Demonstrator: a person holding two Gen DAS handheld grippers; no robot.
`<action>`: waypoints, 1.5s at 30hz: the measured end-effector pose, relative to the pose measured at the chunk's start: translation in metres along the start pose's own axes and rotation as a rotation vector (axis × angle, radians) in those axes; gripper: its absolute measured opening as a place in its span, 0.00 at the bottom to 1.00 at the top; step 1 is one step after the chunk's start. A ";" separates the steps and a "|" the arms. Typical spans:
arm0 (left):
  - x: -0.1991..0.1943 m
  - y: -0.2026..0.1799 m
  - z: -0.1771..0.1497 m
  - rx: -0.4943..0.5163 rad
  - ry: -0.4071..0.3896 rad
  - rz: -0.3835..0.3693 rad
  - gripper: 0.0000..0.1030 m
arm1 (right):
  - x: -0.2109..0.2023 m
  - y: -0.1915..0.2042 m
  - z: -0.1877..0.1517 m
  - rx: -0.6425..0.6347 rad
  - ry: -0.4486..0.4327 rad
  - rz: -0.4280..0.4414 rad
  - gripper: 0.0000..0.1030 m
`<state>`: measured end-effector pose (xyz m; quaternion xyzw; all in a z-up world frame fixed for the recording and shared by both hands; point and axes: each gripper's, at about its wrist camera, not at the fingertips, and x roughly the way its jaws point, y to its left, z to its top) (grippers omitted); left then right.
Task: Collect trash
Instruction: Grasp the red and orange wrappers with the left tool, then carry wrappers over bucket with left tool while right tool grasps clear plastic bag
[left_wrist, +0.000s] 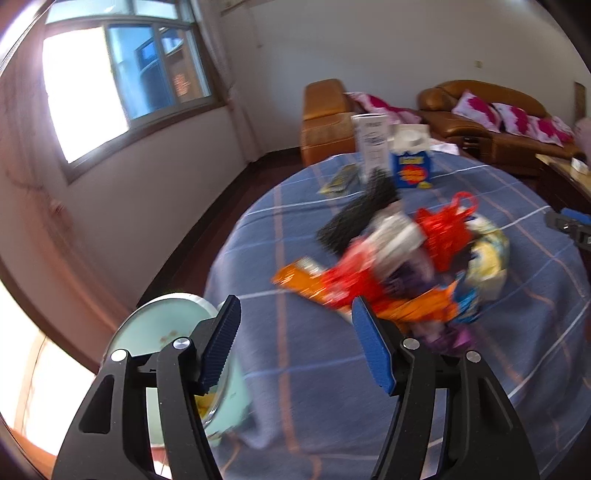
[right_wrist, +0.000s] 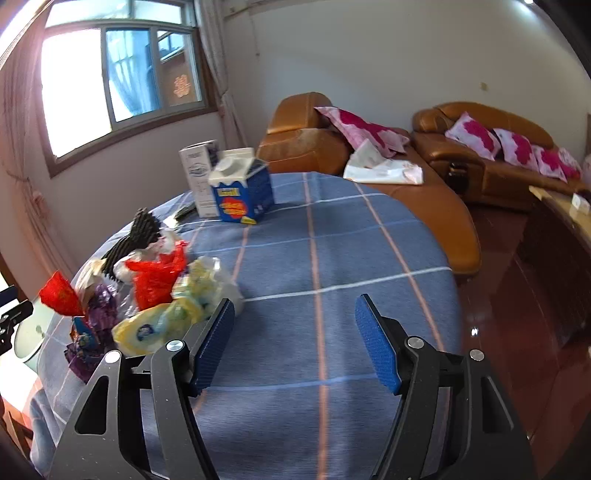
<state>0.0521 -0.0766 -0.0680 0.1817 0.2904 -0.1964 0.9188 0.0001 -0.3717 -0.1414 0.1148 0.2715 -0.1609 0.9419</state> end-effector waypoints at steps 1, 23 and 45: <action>0.003 -0.006 0.003 0.007 -0.001 -0.011 0.60 | 0.000 -0.002 -0.001 0.004 0.002 0.001 0.66; -0.024 0.054 0.009 -0.190 -0.083 -0.011 0.11 | 0.009 0.040 0.010 -0.044 0.009 0.091 0.68; -0.014 0.152 -0.047 -0.367 0.016 0.187 0.11 | 0.009 0.069 0.028 -0.070 0.054 0.150 0.13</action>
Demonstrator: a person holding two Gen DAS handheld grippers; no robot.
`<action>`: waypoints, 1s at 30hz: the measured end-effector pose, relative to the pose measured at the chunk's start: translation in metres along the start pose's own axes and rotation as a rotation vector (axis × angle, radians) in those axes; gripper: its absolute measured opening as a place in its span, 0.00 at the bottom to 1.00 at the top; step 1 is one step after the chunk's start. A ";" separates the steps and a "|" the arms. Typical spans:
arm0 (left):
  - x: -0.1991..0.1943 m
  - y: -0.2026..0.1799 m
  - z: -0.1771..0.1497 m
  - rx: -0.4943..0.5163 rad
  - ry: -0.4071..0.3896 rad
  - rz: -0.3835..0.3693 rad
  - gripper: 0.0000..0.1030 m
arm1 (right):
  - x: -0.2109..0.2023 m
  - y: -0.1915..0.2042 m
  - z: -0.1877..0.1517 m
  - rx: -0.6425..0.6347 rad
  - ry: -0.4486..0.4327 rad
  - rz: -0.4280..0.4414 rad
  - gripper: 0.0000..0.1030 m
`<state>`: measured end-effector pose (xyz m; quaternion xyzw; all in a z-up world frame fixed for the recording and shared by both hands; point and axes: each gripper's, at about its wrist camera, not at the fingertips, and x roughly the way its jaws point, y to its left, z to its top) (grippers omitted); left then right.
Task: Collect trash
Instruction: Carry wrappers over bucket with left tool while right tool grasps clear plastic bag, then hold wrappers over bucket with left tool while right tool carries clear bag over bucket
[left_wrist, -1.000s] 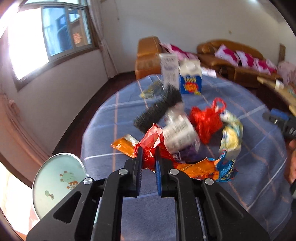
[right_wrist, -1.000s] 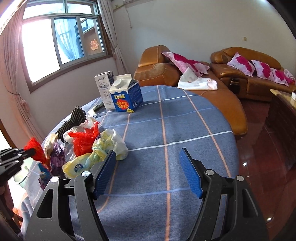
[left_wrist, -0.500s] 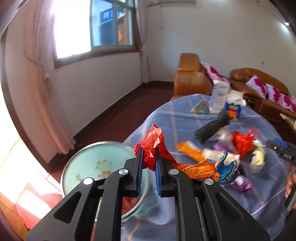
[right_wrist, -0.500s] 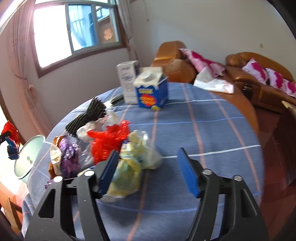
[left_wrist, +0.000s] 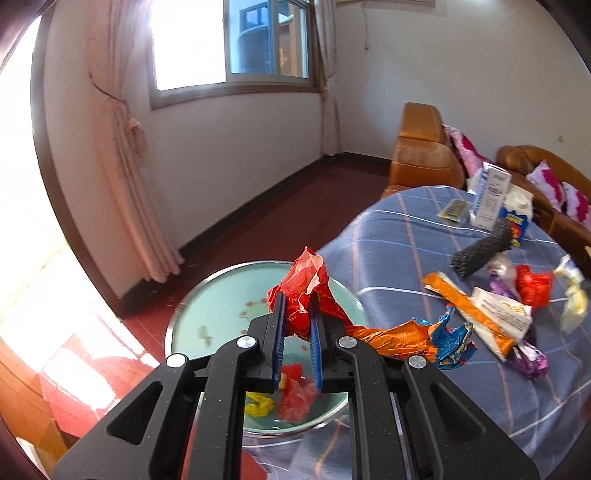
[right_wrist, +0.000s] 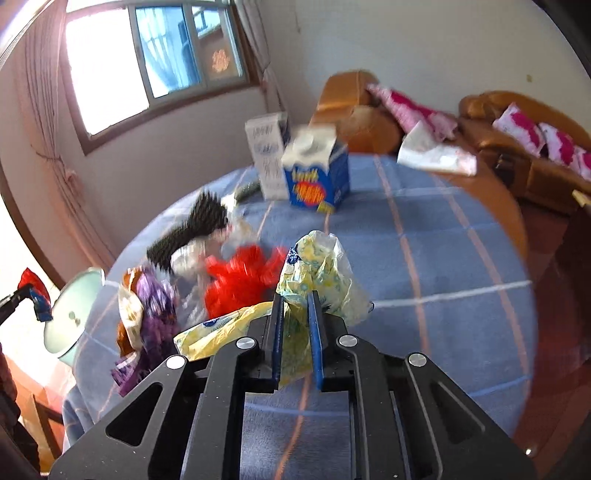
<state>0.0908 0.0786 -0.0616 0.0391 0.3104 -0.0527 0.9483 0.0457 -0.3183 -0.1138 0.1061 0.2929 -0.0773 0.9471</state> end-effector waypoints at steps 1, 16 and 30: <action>0.000 0.001 0.000 -0.001 0.000 0.011 0.11 | -0.008 0.002 0.005 -0.004 -0.028 -0.001 0.13; 0.013 0.035 -0.004 0.019 0.017 0.235 0.11 | 0.009 0.132 0.046 -0.246 -0.103 0.262 0.13; 0.026 0.052 -0.011 0.039 0.053 0.322 0.11 | 0.067 0.234 0.040 -0.417 -0.031 0.413 0.13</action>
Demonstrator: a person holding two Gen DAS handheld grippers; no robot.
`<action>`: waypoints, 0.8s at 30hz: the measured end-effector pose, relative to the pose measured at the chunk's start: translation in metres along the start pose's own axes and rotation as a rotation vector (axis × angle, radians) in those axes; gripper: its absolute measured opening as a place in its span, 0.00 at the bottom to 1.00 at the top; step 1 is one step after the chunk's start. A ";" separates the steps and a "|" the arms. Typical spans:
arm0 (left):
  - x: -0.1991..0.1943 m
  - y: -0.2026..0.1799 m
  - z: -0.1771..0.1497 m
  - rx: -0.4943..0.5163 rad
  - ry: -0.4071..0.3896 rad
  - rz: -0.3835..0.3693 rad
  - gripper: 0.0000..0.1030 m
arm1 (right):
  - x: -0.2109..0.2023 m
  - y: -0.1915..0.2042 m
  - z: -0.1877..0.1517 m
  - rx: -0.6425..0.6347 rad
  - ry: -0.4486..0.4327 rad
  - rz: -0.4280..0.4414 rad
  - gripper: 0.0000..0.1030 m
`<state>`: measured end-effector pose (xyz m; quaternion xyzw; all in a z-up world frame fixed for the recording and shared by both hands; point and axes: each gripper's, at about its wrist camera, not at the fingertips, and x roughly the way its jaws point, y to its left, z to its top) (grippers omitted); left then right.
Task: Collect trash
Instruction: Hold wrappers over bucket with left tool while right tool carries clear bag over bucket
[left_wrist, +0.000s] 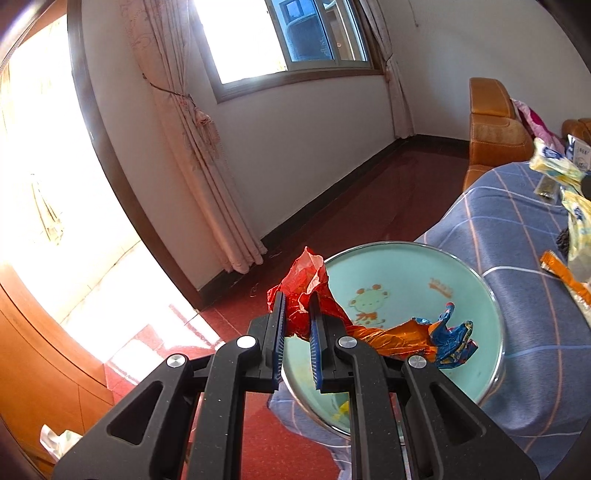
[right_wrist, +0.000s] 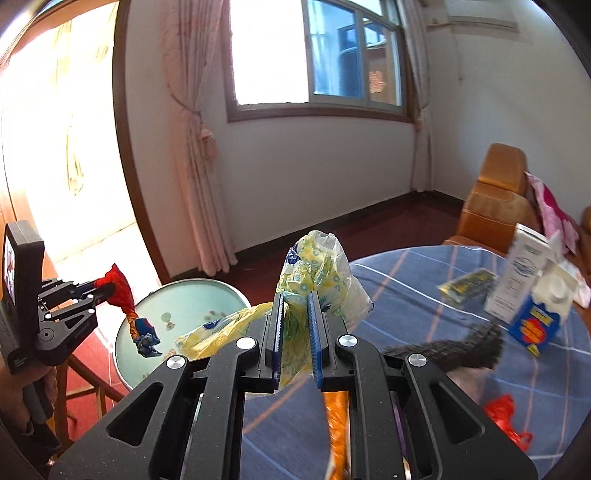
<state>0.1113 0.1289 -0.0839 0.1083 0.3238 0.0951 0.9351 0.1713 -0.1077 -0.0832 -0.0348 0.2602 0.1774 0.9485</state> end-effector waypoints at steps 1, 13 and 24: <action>0.001 0.001 0.000 0.003 0.000 0.006 0.11 | 0.004 0.003 0.001 -0.008 0.002 0.005 0.13; 0.012 0.003 -0.002 0.039 0.005 0.070 0.11 | 0.047 0.020 0.007 -0.069 0.057 0.053 0.13; 0.014 0.005 -0.003 0.046 0.010 0.082 0.11 | 0.074 0.042 0.009 -0.156 0.100 0.085 0.13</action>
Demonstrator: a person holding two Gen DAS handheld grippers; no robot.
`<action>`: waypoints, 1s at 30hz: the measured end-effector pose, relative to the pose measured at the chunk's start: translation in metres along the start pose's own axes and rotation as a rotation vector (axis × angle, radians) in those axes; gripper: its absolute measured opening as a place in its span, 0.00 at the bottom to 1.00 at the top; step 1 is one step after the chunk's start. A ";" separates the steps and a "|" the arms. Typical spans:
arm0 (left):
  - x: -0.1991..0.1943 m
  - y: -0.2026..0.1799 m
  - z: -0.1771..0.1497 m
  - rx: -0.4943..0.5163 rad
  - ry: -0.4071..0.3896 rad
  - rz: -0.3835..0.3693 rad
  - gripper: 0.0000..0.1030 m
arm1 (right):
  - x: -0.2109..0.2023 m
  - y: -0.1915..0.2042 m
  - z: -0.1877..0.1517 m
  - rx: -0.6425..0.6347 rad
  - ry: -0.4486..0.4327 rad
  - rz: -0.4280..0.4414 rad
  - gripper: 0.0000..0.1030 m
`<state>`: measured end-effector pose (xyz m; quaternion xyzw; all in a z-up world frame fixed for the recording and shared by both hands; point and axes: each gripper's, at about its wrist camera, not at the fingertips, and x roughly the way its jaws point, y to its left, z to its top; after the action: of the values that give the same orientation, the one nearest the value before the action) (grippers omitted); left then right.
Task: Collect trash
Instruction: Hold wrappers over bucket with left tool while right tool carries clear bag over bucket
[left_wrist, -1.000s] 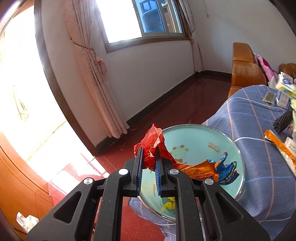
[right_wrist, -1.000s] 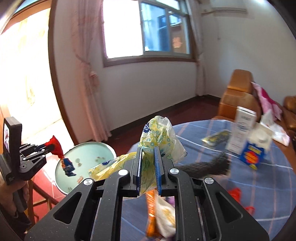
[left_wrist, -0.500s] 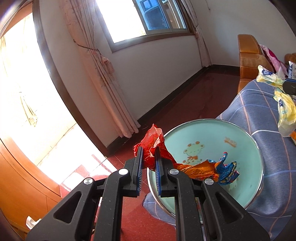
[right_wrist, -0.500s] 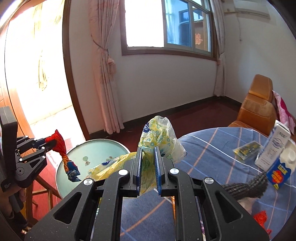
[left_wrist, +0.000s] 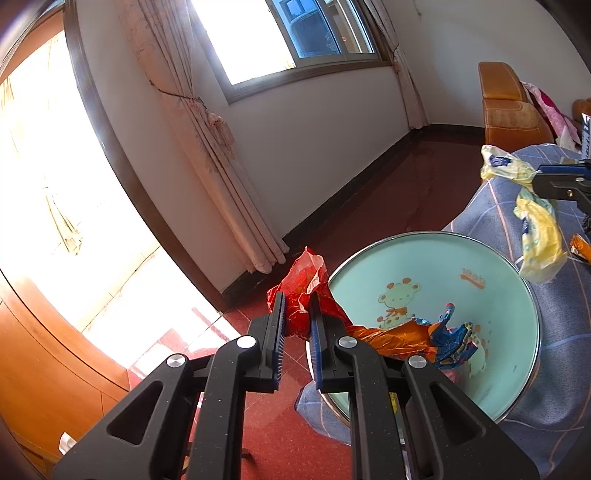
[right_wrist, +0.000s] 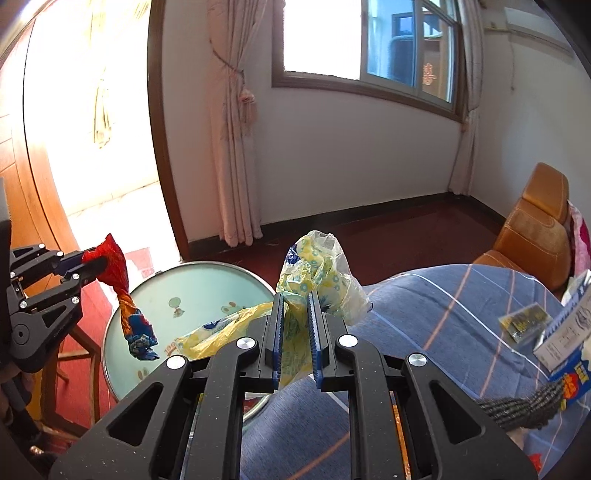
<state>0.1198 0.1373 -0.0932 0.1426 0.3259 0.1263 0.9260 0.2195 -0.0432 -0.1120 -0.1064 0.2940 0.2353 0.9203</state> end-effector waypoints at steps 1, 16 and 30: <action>0.000 -0.001 0.000 0.000 0.001 -0.001 0.11 | 0.001 0.001 0.001 -0.005 0.002 0.002 0.13; 0.001 0.001 0.000 0.000 0.004 -0.017 0.11 | 0.006 0.013 0.001 -0.047 0.012 0.021 0.13; -0.003 -0.010 0.000 0.022 -0.011 -0.075 0.23 | 0.009 0.024 -0.001 -0.070 0.019 0.040 0.32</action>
<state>0.1191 0.1270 -0.0946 0.1410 0.3272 0.0871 0.9303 0.2134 -0.0199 -0.1196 -0.1350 0.2962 0.2626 0.9083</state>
